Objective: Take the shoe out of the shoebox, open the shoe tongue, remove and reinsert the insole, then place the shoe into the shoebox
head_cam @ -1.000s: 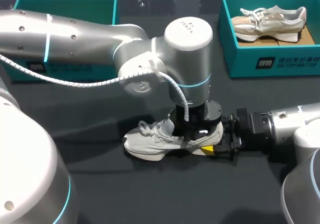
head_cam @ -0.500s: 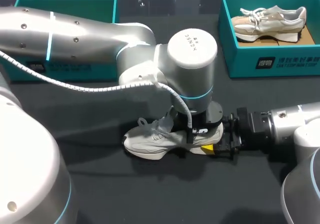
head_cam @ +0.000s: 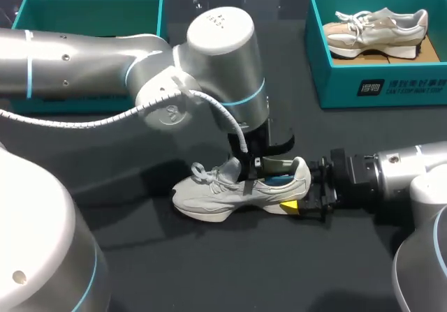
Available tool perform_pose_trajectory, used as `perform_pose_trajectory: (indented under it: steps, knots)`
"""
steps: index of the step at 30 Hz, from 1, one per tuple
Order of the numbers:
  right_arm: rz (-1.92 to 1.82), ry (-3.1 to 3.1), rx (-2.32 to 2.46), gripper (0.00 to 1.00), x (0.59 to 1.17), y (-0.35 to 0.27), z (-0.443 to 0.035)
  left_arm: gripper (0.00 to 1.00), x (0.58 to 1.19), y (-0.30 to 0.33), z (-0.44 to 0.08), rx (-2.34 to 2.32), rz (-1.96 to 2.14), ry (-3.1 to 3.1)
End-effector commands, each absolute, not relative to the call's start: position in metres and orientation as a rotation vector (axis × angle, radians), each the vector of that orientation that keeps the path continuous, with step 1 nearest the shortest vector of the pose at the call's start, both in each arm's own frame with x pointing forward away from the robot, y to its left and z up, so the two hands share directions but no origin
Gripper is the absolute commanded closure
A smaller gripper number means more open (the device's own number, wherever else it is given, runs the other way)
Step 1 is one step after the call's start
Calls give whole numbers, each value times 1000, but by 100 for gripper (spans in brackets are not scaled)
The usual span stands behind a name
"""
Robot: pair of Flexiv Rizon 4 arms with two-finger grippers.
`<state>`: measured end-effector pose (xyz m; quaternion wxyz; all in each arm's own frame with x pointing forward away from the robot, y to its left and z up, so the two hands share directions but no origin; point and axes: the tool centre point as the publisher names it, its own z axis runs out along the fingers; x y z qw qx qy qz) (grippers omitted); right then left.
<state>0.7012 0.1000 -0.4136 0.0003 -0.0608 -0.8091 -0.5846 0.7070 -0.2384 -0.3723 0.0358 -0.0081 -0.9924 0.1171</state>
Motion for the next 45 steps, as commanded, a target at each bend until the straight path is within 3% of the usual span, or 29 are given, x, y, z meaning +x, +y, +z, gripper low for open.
perform_pose_trajectory:
  steps: [1,16,33,45]
  knots:
    - [-1829,-2545,-193,100,699,100,-413,100,711,-226,-365,-30,460,-3010]
    - [-1829,-2545,-193,100,699,100,-413,100,706,-215,-337,-49,679,-2890]
    - [-1829,-2545,-193,100,699,100,-413,100,704,-254,-306,2,854,-2865]
    - [-1829,-2545,-193,100,699,100,-413,100,706,-286,-312,129,857,-3012]
